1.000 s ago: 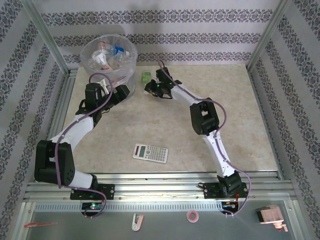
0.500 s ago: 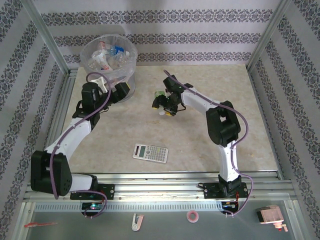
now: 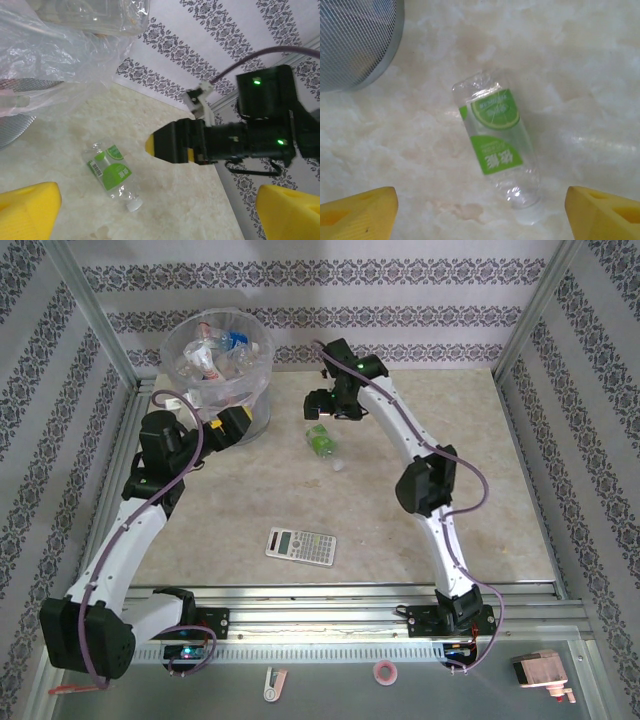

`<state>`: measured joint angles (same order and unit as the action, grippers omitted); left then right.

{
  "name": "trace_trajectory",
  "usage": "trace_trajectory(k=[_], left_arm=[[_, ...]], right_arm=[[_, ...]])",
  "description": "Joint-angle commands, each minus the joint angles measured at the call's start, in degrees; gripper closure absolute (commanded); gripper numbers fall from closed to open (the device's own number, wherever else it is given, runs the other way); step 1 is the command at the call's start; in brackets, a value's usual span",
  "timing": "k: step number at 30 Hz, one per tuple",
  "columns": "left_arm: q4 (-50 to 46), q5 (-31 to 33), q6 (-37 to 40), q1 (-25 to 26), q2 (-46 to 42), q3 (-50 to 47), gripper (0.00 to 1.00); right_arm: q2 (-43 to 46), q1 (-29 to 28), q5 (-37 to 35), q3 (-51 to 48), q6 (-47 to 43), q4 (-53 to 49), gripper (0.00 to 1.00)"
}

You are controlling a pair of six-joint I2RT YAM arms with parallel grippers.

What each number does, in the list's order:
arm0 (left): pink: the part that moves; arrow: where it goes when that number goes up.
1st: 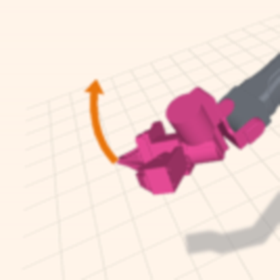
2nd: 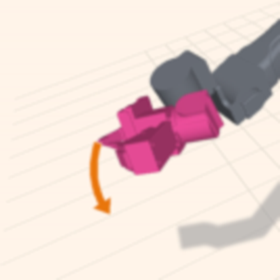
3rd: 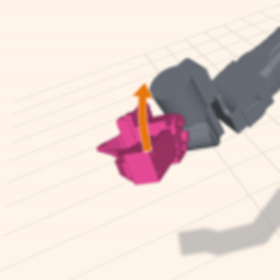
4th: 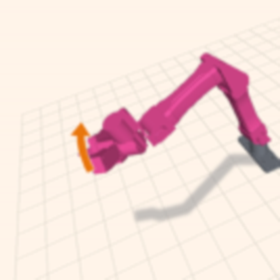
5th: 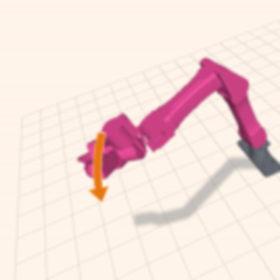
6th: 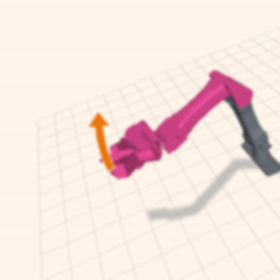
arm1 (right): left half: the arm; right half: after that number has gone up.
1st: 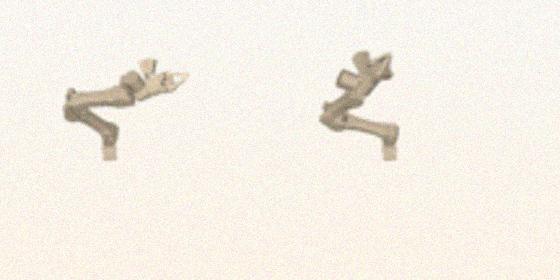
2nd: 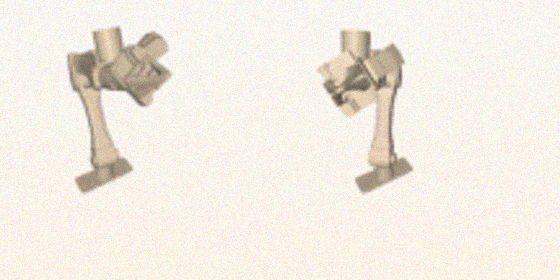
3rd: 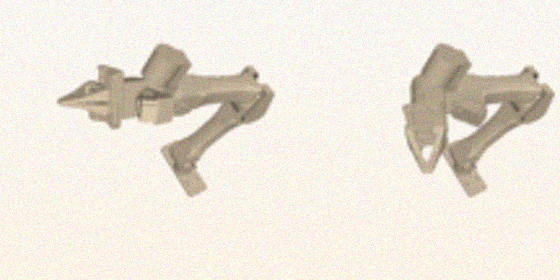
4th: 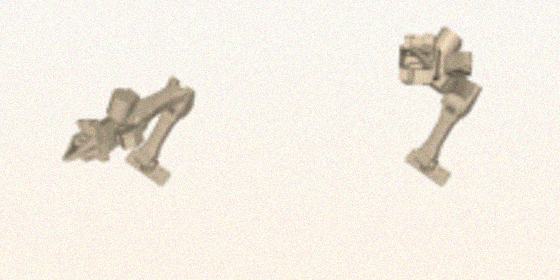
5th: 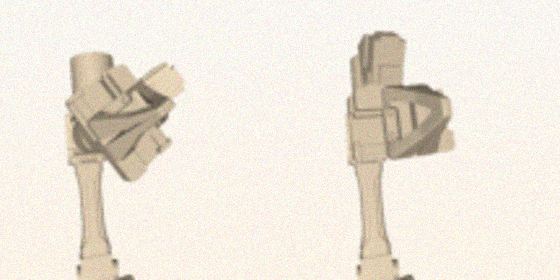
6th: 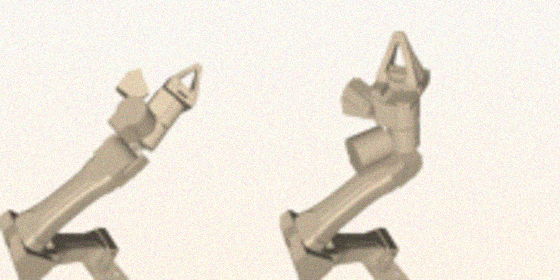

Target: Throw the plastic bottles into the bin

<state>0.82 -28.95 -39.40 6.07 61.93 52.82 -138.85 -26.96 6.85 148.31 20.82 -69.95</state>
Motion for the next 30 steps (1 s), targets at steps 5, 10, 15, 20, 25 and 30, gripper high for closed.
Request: trace_trajectory(k=[5, 10, 15, 20, 25, 30], left_arm=[[-8.69, 1.45, 2.55, 0.33, -5.82, 2.85, 0.00], [-22.98, 8.26, 6.58, -0.61, -7.04, 7.72, 0.00], [-31.56, 16.25, 6.31, -5.54, -7.84, 10.10, 0.00], [-37.08, 18.39, 6.04, -10.11, -3.42, 14.51, 0.00], [-40.78, 22.96, 5.30, -13.36, 1.29, 18.02, 0.00], [-37.28, 20.89, 5.18, -16.44, 5.63, 18.78, 0.01]], right_arm=[[-7.67, -0.86, 3.64, 3.06, -14.52, -5.91, 0.12], [-11.01, -2.10, 1.78, 4.68, -15.72, -4.31, 0.11], [-13.56, -3.00, -2.14, 4.80, -17.11, -3.41, 0.12], [-15.64, -3.27, -3.97, 5.18, -17.99, -0.04, 0.13], [-15.93, -3.10, -5.17, 5.41, -18.05, 3.20, 0.14], [-16.52, -2.96, -4.11, 5.59, -17.62, 5.49, 0.13]])
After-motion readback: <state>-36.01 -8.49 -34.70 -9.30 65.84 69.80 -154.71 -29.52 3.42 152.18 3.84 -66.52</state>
